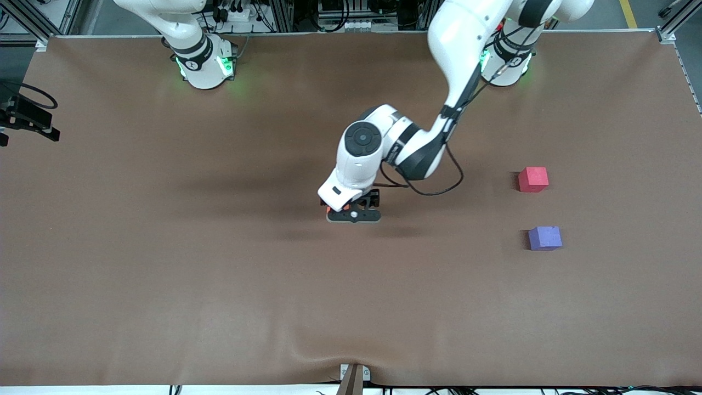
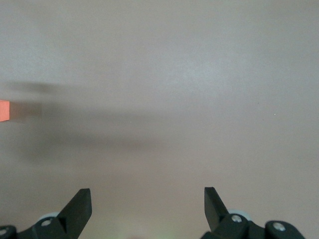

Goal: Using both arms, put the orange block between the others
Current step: 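Lower the left gripper onto the orange cube and grasp it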

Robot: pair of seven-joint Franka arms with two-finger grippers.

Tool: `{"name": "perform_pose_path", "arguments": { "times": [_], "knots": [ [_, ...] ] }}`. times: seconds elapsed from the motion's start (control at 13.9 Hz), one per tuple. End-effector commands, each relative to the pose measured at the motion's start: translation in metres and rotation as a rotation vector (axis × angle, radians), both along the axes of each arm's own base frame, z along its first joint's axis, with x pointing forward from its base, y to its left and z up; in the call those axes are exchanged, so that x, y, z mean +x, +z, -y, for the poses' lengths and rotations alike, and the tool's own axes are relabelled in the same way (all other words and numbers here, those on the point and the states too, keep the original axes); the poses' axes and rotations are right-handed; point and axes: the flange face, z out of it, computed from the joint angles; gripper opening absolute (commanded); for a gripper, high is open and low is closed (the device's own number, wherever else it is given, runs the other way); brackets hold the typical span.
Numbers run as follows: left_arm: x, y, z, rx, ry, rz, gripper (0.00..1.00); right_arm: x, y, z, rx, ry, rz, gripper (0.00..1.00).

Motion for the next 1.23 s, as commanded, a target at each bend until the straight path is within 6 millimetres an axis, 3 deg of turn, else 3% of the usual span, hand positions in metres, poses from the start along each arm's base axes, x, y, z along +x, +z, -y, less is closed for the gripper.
{"name": "perform_pose_path", "arguments": {
  "times": [0.0, 0.43, 0.65, 0.79, 1.01, 1.15],
  "knots": [
    [-0.012, -0.021, 0.02, 0.031, 0.004, 0.013, 1.0, 0.001, 0.005, -0.001, -0.004, 0.005, -0.002, 1.0],
    [-0.019, -0.019, 0.036, 0.023, 0.023, 0.035, 1.0, 0.001, 0.006, -0.009, -0.005, 0.022, 0.001, 1.0],
    [-0.032, -0.036, 0.046, 0.033, 0.01, 0.032, 1.0, 0.002, 0.006, -0.014, -0.004, 0.026, 0.004, 1.0],
    [-0.033, -0.042, 0.046, 0.037, 0.015, 0.027, 1.0, 0.003, 0.008, -0.021, -0.006, 0.04, 0.011, 1.0],
    [-0.036, -0.046, 0.047, 0.041, 0.017, 0.019, 1.0, 0.003, 0.006, -0.016, -0.006, 0.031, 0.007, 1.0],
    [-0.038, -0.06, 0.043, 0.062, 0.014, 0.009, 1.0, 0.003, 0.006, -0.018, -0.007, 0.037, 0.004, 1.0]
  ]
}}
